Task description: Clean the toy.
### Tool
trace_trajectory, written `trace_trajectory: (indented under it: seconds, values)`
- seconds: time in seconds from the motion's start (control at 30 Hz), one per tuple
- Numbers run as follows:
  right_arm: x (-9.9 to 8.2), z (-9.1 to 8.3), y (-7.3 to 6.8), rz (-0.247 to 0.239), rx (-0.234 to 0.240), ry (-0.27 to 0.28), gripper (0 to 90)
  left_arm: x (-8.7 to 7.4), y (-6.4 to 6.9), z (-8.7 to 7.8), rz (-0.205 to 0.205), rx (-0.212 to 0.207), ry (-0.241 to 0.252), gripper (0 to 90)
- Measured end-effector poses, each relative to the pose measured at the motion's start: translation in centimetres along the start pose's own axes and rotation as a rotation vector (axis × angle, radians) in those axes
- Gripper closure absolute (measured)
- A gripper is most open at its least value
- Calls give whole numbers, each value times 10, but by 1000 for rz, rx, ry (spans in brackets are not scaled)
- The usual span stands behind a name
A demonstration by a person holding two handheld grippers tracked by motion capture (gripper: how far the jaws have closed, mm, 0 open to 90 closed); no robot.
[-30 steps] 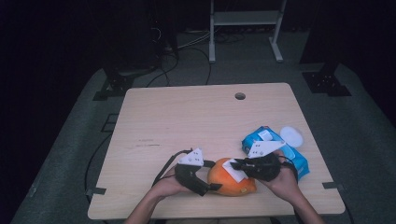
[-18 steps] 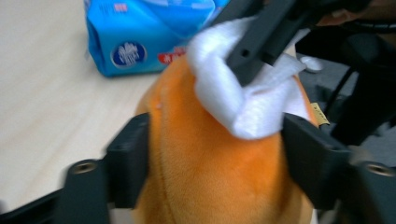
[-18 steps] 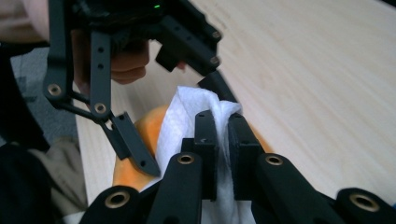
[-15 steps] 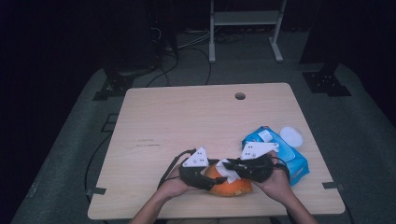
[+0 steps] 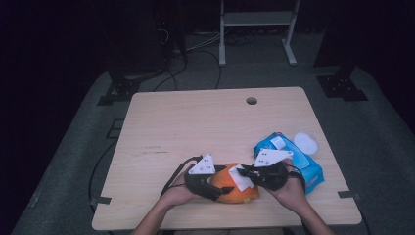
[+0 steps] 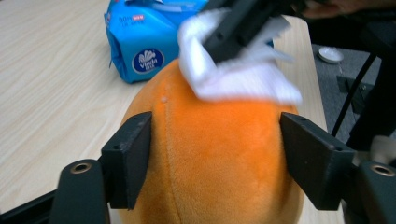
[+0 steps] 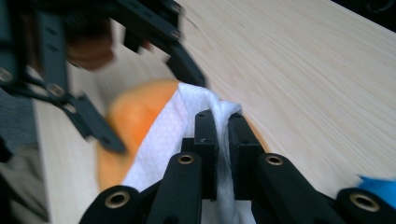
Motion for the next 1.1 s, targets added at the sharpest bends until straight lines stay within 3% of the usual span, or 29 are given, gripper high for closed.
trace_trajectory:
  seconds: [0.07, 0.13, 0.2, 0.27, 0.33, 0.4, 0.47, 0.63, 0.8, 0.97, 1.1]
  values:
    - [-6, -4, 8, 24, -22, -14, 834, -2, -2, -1, -24, -8, 8, 281]
    - [-11, -5, 12, 67, -9, -15, 834, 0, -5, 0, -57, -7, 23, 168]
    - [-11, -3, 10, 58, -8, -16, 834, 1, -7, 6, -66, 30, 43, 60]
    - [-6, 0, 3, 55, 18, 1, 834, -3, -5, 12, -68, 12, 29, 42]
    - [-2, 2, -2, 32, 34, 6, 833, -7, -1, 16, -62, -11, 18, 90]
    - [-1, 5, -7, 14, 41, -1, 833, -5, 1, 13, -36, 5, -3, 217]
    - [-2, 5, -6, 20, 36, 2, 833, 1, 2, 9, -11, 27, 6, 307]
    - [1, 0, 1, 54, 1, 38, 833, 3, -3, 7, 4, 98, 31, 337]
    - [-4, 5, 4, 77, 11, 43, 834, 0, -10, 3, -41, 111, 30, 334]
    - [-15, 1, 13, 99, -16, 20, 834, -5, -19, -2, -108, 126, 43, 325]
    - [-17, 0, 16, 111, -33, 9, 834, -7, -25, -5, -138, 141, 49, 320]
Point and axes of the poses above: each handheld gripper's, and its own axes: z roughly forward along the jaws, x roughly out of its top, y roughly to its right, the point moved 3 cm from there along z, roughly forward along the jaws, and after that the axes turned 13 degrees about y, right-handed, at the moved point
